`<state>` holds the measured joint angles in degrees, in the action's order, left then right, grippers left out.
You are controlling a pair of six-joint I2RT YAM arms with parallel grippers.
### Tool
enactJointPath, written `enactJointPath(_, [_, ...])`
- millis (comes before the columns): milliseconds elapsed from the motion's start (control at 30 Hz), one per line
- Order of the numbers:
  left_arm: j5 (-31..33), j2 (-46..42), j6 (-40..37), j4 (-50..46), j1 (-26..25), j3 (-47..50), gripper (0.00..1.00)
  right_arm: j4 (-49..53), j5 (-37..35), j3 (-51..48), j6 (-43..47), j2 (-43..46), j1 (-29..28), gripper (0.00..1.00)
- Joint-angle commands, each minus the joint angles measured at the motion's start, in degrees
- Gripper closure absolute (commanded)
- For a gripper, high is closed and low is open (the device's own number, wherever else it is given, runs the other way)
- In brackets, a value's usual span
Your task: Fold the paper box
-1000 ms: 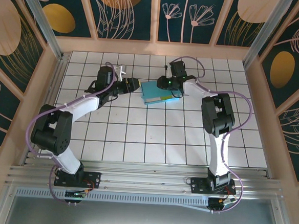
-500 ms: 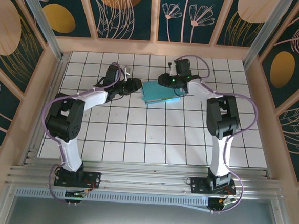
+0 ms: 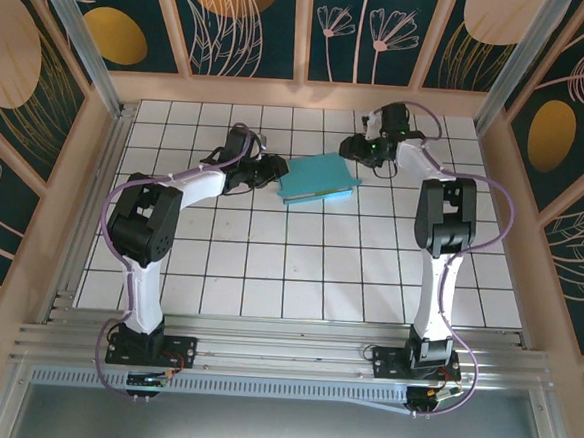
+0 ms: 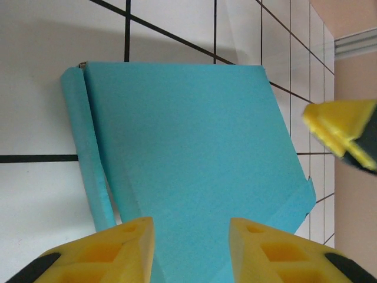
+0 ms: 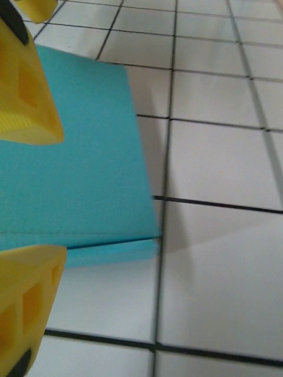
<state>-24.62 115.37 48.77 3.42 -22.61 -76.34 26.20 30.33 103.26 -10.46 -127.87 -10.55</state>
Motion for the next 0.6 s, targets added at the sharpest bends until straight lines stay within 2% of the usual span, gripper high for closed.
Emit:
enactJointPath(0, [-1.29,0.87,3.65,0.62,-0.91,1.09,0.61,5.03,1.85,2.17,2.56,-1.39,-0.55,0.56])
enactJointPath(233, [-1.87,0.28,7.86,3.62,-2.78,3.7,0.59,4.48,-0.61,-0.5,2.55,-1.34,-1.13,0.66])
enactJointPath(400, [-2.4,0.2,9.28,4.02,-3.4,4.57,0.59,3.0,-2.93,-1.61,2.02,-1.11,-1.96,0.67])
enactJointPath(567, [0.33,-0.9,10.2,2.23,-3.49,6.47,0.58,1.53,-5.64,-2.95,1.4,-0.46,-2.81,0.69])
